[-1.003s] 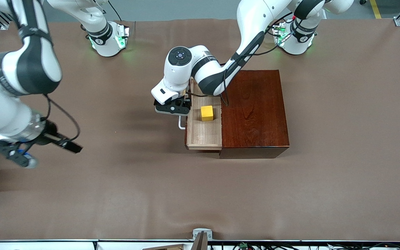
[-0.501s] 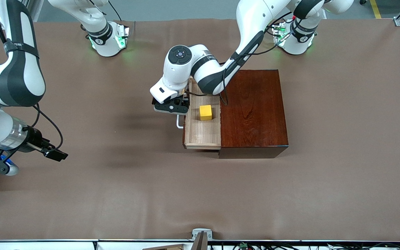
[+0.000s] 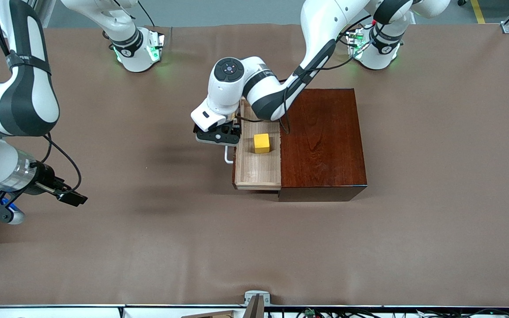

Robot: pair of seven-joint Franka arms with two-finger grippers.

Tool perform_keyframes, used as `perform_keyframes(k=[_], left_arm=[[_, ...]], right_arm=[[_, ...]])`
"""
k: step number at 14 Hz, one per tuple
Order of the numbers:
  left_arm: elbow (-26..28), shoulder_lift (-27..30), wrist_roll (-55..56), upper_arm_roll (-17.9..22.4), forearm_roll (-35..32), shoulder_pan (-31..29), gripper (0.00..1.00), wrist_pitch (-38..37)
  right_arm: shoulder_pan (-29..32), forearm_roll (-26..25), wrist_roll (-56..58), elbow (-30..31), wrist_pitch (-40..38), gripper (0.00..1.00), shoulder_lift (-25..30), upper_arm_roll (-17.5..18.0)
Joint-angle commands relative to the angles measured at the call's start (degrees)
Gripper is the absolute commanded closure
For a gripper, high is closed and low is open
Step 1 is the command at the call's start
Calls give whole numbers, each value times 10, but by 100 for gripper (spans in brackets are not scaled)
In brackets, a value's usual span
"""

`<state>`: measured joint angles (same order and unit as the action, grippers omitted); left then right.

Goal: Open drawer, take yellow block, close drawer

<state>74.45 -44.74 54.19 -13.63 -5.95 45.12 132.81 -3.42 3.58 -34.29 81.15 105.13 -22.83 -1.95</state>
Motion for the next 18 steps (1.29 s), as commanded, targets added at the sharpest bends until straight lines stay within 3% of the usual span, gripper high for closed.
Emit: perform_keyframes(k=[1, 18], left_arm=[[-33, -25, 29, -22, 49, 35, 0, 86], [-32, -9, 25, -29, 48, 10, 0, 47]], right_arm=[[3, 8, -5, -18, -3, 0, -11, 1], [3, 9, -4, -20, -3, 0, -12, 1]])
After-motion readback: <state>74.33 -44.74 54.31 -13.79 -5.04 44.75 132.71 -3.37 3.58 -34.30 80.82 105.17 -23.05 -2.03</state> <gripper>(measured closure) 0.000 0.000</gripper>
